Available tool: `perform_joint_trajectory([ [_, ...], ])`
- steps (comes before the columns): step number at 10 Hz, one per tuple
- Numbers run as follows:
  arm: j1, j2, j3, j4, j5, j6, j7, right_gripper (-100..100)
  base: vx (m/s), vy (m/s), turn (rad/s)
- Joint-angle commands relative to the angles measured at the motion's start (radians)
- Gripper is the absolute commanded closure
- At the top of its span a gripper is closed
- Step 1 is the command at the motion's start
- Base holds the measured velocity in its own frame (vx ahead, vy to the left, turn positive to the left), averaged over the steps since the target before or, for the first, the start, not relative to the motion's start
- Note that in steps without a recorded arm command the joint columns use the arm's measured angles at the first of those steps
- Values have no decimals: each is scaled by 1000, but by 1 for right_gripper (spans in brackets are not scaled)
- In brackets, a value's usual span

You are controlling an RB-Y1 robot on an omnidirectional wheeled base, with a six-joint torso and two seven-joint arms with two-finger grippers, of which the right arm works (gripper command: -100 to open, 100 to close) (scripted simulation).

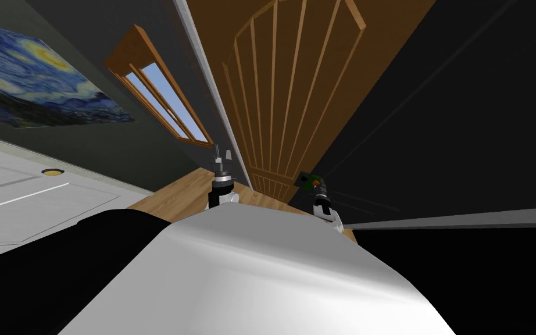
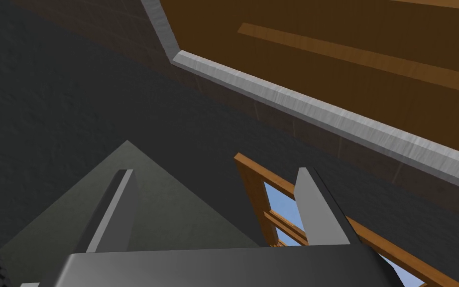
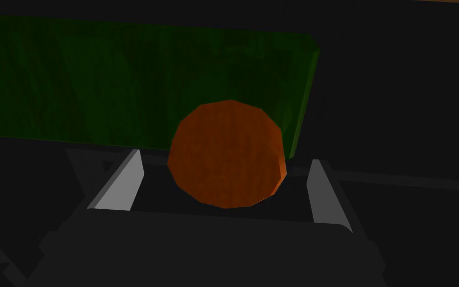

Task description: Pull the door open

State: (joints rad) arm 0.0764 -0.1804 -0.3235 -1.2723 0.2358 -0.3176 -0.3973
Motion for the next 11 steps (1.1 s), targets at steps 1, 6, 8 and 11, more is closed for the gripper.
perform_joint_trajectory([
  [1,0,0,0,0,0,0,0,-100,100,60,38],
  [6,0,0,0,0,0,0,0,100,-21,-10,2],
  [8,18,-10,-14,6,-2,3,-2,100,-68,-37,-40],
  [11,38,-26,-30,11,-5,5,-7,100,-190,-72,-113],
])
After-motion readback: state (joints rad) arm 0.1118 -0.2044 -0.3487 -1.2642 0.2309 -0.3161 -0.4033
